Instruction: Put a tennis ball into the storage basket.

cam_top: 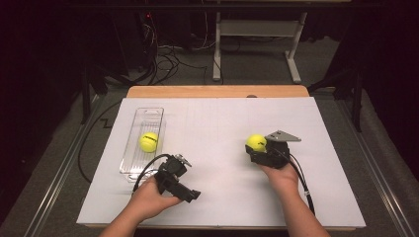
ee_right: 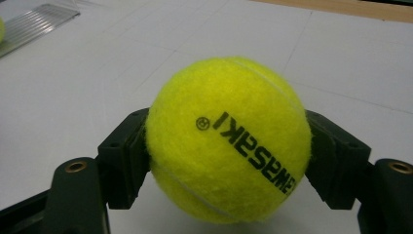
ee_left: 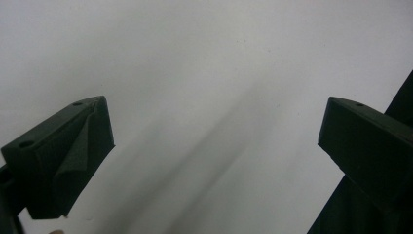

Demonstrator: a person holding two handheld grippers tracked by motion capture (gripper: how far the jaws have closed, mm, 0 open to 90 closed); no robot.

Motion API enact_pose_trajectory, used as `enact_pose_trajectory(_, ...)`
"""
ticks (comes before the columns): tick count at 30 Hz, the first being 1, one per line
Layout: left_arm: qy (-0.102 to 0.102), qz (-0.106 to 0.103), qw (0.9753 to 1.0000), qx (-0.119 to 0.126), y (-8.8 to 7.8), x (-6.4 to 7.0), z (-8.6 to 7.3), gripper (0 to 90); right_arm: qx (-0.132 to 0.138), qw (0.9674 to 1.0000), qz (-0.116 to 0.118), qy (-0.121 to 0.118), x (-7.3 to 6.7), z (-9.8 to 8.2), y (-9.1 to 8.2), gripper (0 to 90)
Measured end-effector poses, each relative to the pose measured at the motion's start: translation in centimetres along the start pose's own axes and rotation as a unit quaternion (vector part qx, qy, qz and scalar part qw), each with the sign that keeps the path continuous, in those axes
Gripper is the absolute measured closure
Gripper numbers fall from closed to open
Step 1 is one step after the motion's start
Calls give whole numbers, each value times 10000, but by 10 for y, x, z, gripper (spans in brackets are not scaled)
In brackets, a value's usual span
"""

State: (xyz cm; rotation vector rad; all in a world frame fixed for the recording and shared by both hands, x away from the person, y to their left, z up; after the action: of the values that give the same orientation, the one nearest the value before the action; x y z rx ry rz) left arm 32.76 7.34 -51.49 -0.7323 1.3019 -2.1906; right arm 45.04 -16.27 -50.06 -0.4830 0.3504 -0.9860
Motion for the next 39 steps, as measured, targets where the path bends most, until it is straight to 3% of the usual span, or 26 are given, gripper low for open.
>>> enact_pose_trajectory(27, -10, 18, 10000, -8, -1, -1, 0, 7, 390, 9991, 126, -69, -3, -16, -51, 276)
enact_pose_trajectory(39, -35, 23, 10000, 10, -1, -1, 0, 7, 695, 9974, 169, -118, -8, -25, -75, 276)
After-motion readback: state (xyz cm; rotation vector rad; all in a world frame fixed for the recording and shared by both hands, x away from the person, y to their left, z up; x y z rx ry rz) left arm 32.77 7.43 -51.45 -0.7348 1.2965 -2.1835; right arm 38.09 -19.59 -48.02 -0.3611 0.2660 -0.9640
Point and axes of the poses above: each handheld gripper's, and its own axes: y roughly forward along the jaws, z roughly out of its top, x roughly to its right, the point moved 10 cm from there along y, roughly forward along the jaws, and after that the axes turned 2 degrees about z, right-handed, at the moved point
